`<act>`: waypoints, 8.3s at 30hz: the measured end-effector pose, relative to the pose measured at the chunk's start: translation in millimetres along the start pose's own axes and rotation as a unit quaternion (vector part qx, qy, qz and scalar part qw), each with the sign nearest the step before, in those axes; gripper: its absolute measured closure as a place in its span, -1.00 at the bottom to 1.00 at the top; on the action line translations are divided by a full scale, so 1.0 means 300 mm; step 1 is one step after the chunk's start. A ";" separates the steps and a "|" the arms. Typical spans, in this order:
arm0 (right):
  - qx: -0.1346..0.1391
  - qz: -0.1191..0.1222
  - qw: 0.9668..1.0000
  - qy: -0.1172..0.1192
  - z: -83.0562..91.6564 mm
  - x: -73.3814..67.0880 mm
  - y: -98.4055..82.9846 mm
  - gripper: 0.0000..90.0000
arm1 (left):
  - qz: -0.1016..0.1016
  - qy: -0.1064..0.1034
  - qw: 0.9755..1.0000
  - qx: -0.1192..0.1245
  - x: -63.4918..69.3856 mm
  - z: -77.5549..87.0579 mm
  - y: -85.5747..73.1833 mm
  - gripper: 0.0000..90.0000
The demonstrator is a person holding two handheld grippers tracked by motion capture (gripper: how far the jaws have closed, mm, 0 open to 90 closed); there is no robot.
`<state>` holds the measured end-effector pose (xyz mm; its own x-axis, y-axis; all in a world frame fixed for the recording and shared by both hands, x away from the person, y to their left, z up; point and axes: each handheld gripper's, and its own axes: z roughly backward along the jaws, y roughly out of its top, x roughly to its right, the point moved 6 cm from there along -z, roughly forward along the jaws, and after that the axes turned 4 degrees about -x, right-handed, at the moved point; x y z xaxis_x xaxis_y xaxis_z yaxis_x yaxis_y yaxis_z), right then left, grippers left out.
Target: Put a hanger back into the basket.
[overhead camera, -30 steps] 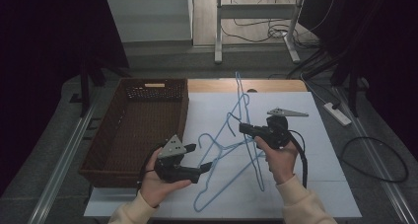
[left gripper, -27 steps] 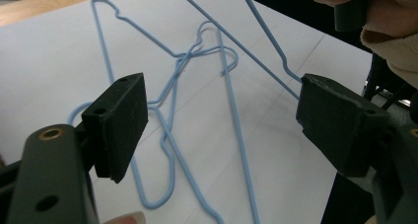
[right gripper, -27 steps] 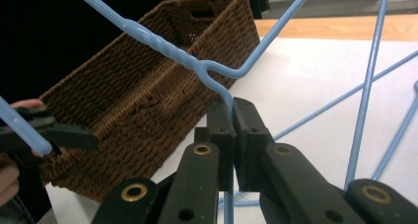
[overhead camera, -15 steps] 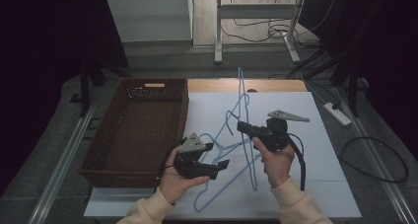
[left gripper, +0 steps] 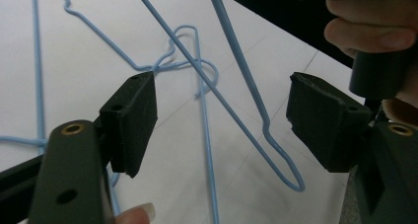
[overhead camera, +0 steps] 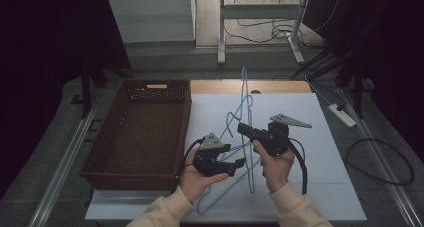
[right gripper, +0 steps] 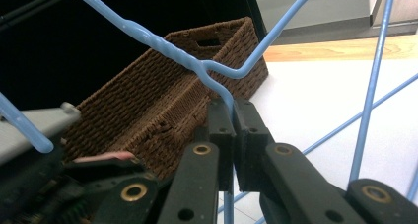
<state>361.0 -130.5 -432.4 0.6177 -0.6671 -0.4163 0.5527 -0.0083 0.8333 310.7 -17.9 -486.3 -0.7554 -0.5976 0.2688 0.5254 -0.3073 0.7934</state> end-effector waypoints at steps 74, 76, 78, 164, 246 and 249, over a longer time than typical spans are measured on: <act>-0.045 0.102 0.992 -0.050 0.250 0.231 -0.109 -0.28 | 0.020 -0.072 0.997 -0.009 -0.044 0.294 0.157 0.94; -0.054 0.108 0.991 -0.064 0.253 0.251 -0.126 -0.30 | 0.021 -0.074 0.997 -0.009 -0.066 0.325 0.168 0.94; -0.061 0.112 0.989 -0.069 0.255 0.264 -0.139 -0.30 | 0.024 -0.072 0.997 -0.007 -0.086 0.347 0.174 0.94; -0.117 0.089 0.981 -0.125 0.249 0.393 -0.229 -0.30 | 0.033 0.020 0.987 -0.159 -0.724 0.723 -0.215 0.94; -0.117 0.087 0.982 -0.115 0.247 0.402 -0.225 -0.30 | 0.017 0.191 0.980 -0.053 -0.505 0.711 -0.103 -0.36; -0.116 0.086 0.983 -0.113 0.247 0.412 -0.223 -0.30 | 0.012 0.184 0.982 -0.030 -0.476 0.699 -0.102 -0.36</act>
<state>358.9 -267.5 -512.6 0.5869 -0.7931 -0.1629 0.5804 0.2719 0.7676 320.5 232.2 -434.3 -0.5567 -0.8284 0.0623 0.5716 -0.3276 0.7523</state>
